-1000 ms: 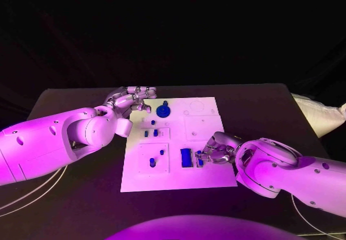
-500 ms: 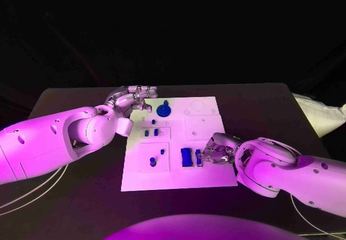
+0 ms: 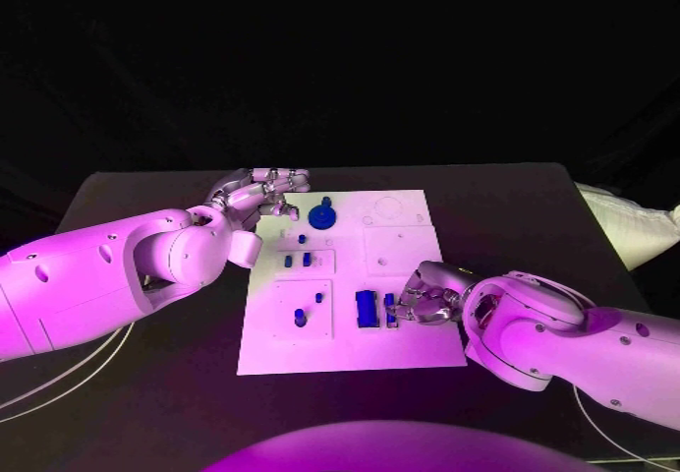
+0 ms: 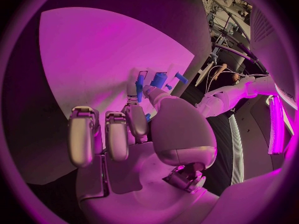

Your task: Assemble the parts on the task board

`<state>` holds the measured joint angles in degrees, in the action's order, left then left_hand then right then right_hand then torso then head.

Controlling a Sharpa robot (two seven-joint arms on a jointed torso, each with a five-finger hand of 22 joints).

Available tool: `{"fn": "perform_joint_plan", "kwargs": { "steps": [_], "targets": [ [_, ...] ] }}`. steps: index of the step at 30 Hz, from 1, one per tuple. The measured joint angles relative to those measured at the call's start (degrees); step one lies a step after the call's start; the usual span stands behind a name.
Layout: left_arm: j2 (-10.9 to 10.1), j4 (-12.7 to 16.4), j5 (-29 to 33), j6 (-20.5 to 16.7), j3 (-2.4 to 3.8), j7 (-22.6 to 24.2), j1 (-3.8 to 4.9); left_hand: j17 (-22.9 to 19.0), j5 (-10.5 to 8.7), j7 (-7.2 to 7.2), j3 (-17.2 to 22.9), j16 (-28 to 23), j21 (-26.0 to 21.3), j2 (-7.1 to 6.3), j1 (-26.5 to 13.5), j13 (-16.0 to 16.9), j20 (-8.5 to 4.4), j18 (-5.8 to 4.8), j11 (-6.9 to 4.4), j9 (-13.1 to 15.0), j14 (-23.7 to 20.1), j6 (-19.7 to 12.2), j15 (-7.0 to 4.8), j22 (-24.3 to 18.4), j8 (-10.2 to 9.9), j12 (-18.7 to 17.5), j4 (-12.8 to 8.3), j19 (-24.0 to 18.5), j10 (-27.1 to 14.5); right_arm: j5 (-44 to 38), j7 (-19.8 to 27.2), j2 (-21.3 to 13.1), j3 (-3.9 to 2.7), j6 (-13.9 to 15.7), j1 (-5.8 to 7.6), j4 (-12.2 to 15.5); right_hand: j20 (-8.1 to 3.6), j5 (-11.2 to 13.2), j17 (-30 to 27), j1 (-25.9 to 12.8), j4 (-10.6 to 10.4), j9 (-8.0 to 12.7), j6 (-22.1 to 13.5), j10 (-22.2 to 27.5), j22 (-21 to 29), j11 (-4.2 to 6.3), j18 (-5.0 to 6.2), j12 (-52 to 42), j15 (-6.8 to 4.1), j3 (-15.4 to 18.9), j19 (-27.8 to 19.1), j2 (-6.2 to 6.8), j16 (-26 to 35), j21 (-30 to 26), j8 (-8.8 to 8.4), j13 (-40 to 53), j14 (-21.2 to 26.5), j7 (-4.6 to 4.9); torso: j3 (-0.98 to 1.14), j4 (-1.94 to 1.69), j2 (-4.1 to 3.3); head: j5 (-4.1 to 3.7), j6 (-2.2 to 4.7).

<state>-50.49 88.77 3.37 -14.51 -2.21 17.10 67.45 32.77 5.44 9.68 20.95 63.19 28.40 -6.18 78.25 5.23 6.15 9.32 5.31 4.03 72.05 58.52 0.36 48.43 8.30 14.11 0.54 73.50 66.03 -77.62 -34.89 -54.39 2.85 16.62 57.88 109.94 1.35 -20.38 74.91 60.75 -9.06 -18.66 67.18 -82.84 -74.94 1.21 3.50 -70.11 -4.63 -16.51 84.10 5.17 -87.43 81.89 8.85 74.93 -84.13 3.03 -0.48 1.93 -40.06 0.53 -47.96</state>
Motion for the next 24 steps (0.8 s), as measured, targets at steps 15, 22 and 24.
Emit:
{"fn": "perform_joint_plan", "kwargs": {
  "steps": [15,22,24],
  "targets": [
    [-0.09,-0.03,0.0,0.06,0.0,-0.04,0.0,0.01,0.0,0.0,0.0,0.0,0.0,0.0,0.0,0.04,0.0,0.0,0.0,0.0,0.0,0.0,0.01,0.0,0.0,0.0,0.0,0.0,0.0,-4.76,9.71,-2.67,-0.01,6.61,-0.03,-0.07,1.76,6.0,0.04,11.33,7.77,3.9,-10.37,3.16,0.01,-3.03,0.0,3.6,2.2,1.63,-0.11,1.56,-0.41,0.0,-5.12,-0.41,0.13,4.4,0.03,0.07,0.0,-0.02,0.07],
    [-0.03,-0.07,0.0,0.09,0.0,-0.05,0.0,0.01,0.0,0.0,0.0,0.0,0.0,0.0,0.0,0.03,0.0,0.0,0.0,0.0,-0.06,0.0,0.07,0.0,0.0,0.0,0.0,0.0,0.0,-7.95,12.36,-2.2,0.03,6.29,-0.21,-0.9,2.18,3.72,0.04,14.93,10.62,5.94,-10.92,3.34,0.02,-3.64,0.0,3.6,2.58,-1.22,-0.1,-0.07,-0.47,0.23,-5.12,-0.4,0.11,4.98,0.03,0.02,0.0,-0.07,0.07],
    [-0.03,-0.08,0.0,0.1,0.0,-0.05,0.0,0.01,0.0,0.0,0.0,0.0,0.0,0.0,0.0,0.03,0.0,0.0,0.0,0.0,-0.06,0.0,0.07,0.0,0.0,0.0,0.0,0.0,0.0,-8.5,12.81,-1.93,0.04,5.95,-0.31,-1.09,2.18,2.78,0.04,15.58,11.06,6.27,-10.08,3.34,0.02,-3.64,0.0,3.6,2.58,-2.64,-0.1,-0.71,-0.47,0.38,-5.12,-0.28,0.11,4.91,0.02,0.0,0.0,-0.03,0.06]
  ]
}}
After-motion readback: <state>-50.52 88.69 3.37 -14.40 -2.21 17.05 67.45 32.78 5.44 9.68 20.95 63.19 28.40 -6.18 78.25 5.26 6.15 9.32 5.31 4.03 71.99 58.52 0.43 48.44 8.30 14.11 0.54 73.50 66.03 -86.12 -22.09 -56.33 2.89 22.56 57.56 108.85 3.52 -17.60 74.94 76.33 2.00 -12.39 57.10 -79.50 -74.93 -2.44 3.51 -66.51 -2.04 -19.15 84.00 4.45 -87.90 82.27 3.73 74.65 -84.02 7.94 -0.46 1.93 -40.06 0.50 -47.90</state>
